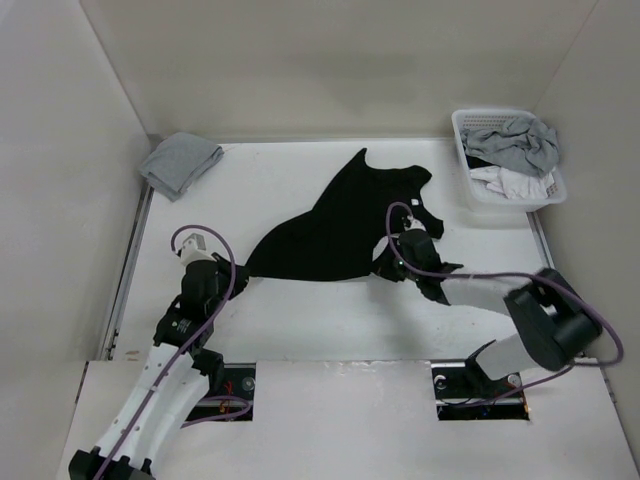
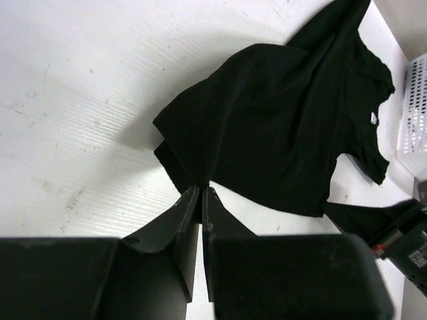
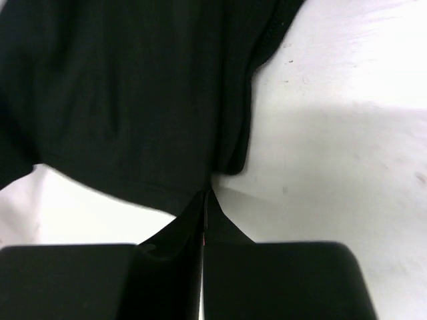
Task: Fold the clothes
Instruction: Flatten the tank top out
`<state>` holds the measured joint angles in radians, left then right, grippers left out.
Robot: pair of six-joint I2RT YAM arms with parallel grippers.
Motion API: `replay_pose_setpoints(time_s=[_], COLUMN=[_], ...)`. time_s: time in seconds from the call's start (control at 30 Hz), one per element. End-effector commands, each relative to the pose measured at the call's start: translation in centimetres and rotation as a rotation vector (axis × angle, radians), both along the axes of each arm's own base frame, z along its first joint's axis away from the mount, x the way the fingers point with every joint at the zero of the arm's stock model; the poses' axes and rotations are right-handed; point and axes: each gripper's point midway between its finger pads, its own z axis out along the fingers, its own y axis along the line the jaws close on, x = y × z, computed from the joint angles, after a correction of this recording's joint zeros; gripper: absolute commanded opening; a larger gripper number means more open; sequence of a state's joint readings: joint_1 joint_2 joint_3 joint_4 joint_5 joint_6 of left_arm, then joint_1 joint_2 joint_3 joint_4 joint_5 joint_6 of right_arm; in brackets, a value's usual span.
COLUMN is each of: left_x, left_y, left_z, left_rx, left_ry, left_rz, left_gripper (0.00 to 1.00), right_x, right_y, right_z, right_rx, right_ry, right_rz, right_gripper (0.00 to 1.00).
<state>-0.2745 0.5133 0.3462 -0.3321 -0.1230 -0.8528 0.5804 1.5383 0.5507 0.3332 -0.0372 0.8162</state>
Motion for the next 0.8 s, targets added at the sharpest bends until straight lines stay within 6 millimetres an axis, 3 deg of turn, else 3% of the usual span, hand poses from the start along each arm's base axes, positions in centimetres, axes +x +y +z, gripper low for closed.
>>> replay_pose_setpoints(time_s=[0.0, 0.1, 0.2, 0.3, 0.37, 0.43, 0.57, 0.77], left_x=[1.6, 2.1, 2.1, 1.9, 1.6, 1.3, 0.6, 0.9], left_y=[-0.3, -0.7, -1.4, -1.2, -0.8, -0.5, -0.1, -0.1], left_z=[5.1, 7.1, 8.2, 7.8, 6.7, 5.6, 4.5, 4.4], left_rx=[-0.034, -0.061, -0.07, -0.061, -0.055, -0.053, -0.051, -0.048], left_ry=[-0.137, -0.179, -0.199, -0.19, -0.164, -0.135, -0.109, -0.108], left_rz=[0.005, -0.004, -0.024, -0.024, -0.012, -0.007, 0.002, 0.004], left_gripper=[0.05, 0.05, 0.04, 0.04, 0.04, 0.04, 0.04, 0.05], right_x=[-0.4, -2.7, -5.4, -7.5, -8.1, -8.3, -8.5, -9.4], right_y=[-1.4, -4.4, -6.2, -4.6, -2.8, -2.0, -2.1, -4.0], right_z=[5.6, 10.1, 13.3, 14.4, 14.2, 13.5, 11.5, 6.0], right_rx=[0.042, -0.059, -0.147, -0.2, -0.229, -0.248, -0.223, -0.237], right_ry=[-0.095, -0.131, -0.13, -0.116, -0.128, -0.132, -0.108, -0.008], right_rz=[-0.026, -0.068, -0.083, -0.006, 0.045, 0.058, 0.043, -0.028], right_gripper=[0.0, 0.0, 0.01, 0.15, 0.3, 0.36, 0.37, 0.37])
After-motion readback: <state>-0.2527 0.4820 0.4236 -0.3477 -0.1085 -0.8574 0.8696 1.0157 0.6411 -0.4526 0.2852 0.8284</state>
